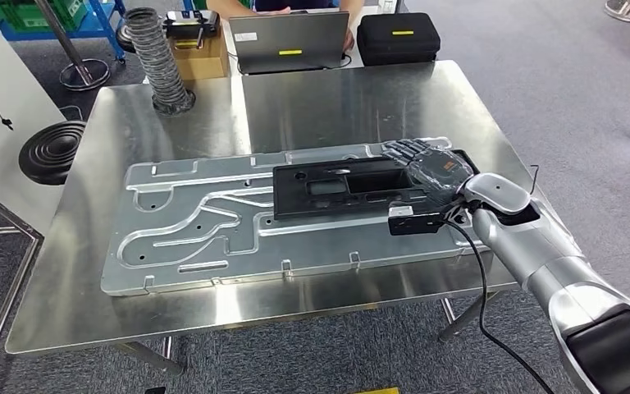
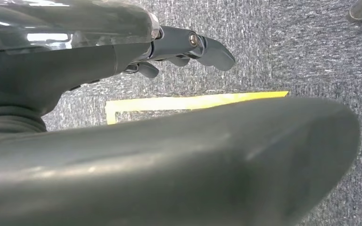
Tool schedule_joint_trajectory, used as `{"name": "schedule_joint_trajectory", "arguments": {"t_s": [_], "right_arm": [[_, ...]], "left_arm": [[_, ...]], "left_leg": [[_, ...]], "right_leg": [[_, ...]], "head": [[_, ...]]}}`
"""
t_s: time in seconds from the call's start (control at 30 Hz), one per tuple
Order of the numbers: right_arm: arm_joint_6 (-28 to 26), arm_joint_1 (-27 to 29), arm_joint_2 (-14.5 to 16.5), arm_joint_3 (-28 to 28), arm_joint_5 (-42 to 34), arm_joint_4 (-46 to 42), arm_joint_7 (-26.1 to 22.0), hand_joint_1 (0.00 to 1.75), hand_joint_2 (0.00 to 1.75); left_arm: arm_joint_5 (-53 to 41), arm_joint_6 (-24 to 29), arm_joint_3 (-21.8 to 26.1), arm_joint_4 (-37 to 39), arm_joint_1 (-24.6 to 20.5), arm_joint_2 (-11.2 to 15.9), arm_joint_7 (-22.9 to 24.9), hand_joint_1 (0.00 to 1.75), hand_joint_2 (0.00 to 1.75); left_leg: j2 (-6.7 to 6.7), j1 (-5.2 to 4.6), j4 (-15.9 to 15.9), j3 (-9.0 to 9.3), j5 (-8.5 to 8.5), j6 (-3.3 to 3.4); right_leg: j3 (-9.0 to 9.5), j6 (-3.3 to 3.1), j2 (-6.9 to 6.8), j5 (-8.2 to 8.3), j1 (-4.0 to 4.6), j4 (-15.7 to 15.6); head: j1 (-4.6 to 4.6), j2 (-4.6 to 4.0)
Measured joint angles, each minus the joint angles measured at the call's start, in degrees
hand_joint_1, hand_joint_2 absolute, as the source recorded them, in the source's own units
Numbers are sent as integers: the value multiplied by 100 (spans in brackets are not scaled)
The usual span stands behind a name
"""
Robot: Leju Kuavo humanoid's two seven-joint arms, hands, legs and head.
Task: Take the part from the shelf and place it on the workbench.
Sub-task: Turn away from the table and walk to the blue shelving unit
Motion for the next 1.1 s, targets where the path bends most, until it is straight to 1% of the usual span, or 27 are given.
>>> {"name": "schedule_joint_trajectory", "arguments": {"t_s": [0.1,0.13,0.17,0.2,0.27,0.3,0.33,0.37,0.4,0.47,0.5,0.53,0.63,0.67,0.7,0.73,0.77,0.8,0.83,0.87,0.9,0.93,0.97,1.0,1.03,1.07,1.1], "right_arm": [[-3,-6,9,0,1,7,0,0,0],[-4,-5,11,0,1,10,0,0,0],[-7,-7,11,-1,1,14,1,0,0],[-9,-7,11,-1,1,17,1,0,0],[-12,8,11,-1,1,24,2,0,0],[-13,23,11,-1,1,30,2,0,0],[-13,37,11,0,1,37,2,0,0],[-13,44,11,0,2,43,2,0,0],[-14,43,11,0,2,46,3,0,0],[-20,22,13,-2,2,45,5,0,0],[-26,12,14,-4,2,45,7,0,0],[-33,-1,15,-6,2,45,9,0,0],[-46,-20,21,-8,3,45,23,0,0],[-49,-21,27,-7,4,45,27,0,0],[-50,-23,36,-7,4,45,27,0,0],[-51,-22,44,-7,5,45,28,0,0],[-52,-18,51,-7,7,46,29,0,0],[-52,-11,55,-7,8,47,30,0,0],[-51,-1,57,-7,10,49,31,0,0],[-51,9,59,-7,13,51,31,0,0],[-50,15,60,-7,15,54,30,0,0],[-50,17,60,-7,16,55,30,0,0],[-50,16,60,-7,19,55,30,0,0],[-51,13,60,-9,21,56,30,0,0],[-51,10,60,-11,23,57,31,0,0],[-52,8,60,-13,26,57,32,0,0],[-52,9,60,-15,28,59,33,0,0]], "left_arm": [[3,2,19,0,8,-1,13,0,0],[4,3,26,0,7,-1,14,0,0],[4,2,32,0,3,-2,14,0,0],[4,2,37,0,-3,-2,14,0,0],[3,1,41,0,-7,-2,15,0,0],[2,1,43,0,-6,-2,16,0,0],[2,1,44,0,-5,-2,16,0,0],[2,1,45,0,-4,-2,16,0,0],[2,1,46,0,-5,-2,16,0,0],[1,1,48,0,-9,-3,16,0,0],[0,1,49,0,-11,-5,17,0,0],[-3,1,49,0,-14,-7,19,0,0],[-13,1,49,0,-11,-11,28,0,0],[-15,1,50,0,-8,-13,31,0,0],[-15,2,50,0,-6,-13,33,0,0],[-15,3,51,0,-7,-12,33,0,0],[-16,3,51,0,-7,-11,34,0,0],[-16,4,51,0,-7,-10,34,0,0],[-16,5,51,0,-7,-8,34,0,0],[-16,7,52,0,-6,-6,34,0,0],[-15,9,52,0,-6,-4,34,0,0],[-15,12,53,0,-8,-2,34,0,0],[-15,14,54,0,-16,-1,33,0,0],[-15,16,53,0,-24,1,28,0,0],[-16,17,52,0,-28,2,23,0,0],[-16,17,52,0,-28,3,17,0,0],[-17,18,52,0,-22,4,13,0,0]], "left_leg": [[-4,-20,-92,-22,74,113],[-1,-18,-106,-43,115,154],[4,-11,-123,-72,158,194],[9,-3,-135,-110,201,224],[12,-10,-134,-215,278,254],[12,-13,-133,-273,320,256],[11,-16,-132,-334,364,254],[10,-17,-131,-394,410,248],[9,-20,-130,-447,454,237],[6,-27,-131,-522,540,204],[5,-29,-142,-537,580,178],[6,-26,-153,-543,621,149],[4,-16,-211,-556,724,47],[3,-17,-159,-586,635,12],[2,-17,-15,-643,454,-18],[3,-11,268,-730,172,-42],[4,-7,648,-831,-132,-66],[4,-3,1038,-918,-355,-84],[5,2,1350,-955,-471,-100],[5,6,1469,-901,-443,-113],[6,11,1368,-741,-322,-122],[7,19,1080,-488,-183,-130],[5,25,673,-176,-123,-133],[-4,20,299,81,-126,-107],[-11,15,36,245,-171,-74],[-17,2,-99,316,-219,-27],[-21,-9,-124,300,-209,34]], "right_leg": [[-64,121,2,57,0,9],[-87,157,3,14,-10,40],[-141,189,4,-110,-22,158],[-234,217,6,-310,-36,390],[-494,264,7,-787,-53,1127],[-583,278,7,-939,-58,1449],[-584,282,7,-987,-59,1606],[-473,275,7,-930,-59,1541],[-243,255,8,-796,-55,1250],[330,189,9,-598,-30,418],[519,153,10,-551,-8,121],[610,123,12,-547,16,-47],[569,21,0,-426,38,-146],[538,-19,-11,-350,24,-186],[496,-55,-22,-271,6,-228],[436,-81,-32,-194,-8,-252],[358,-97,-32,-127,-8,-259],[276,-101,-35,-67,-8,-253],[189,-95,-38,-6,-8,-244],[102,-83,-39,51,-12,-231],[16,-66,-40,103,-19,-208],[-65,-43,-38,146,-27,-177],[-144,-14,-37,181,-26,-134],[-207,17,-36,209,-23,-86],[-250,52,-36,238,-14,-48],[-277,87,-36,272,-5,-27],[-288,123,-37,311,-7,-24]], "head": [[0,0],[0,0],[0,0],[0,0],[0,0],[0,0],[0,0],[0,0],[0,0],[-1,0],[0,0],[0,0],[0,-1],[-1,-1],[-1,-1],[-1,-1],[-1,0],[-1,0],[-1,0],[-2,0],[-2,0],[-2,0],[-2,0],[-2,0],[-1,0],[0,1],[1,1]]}}
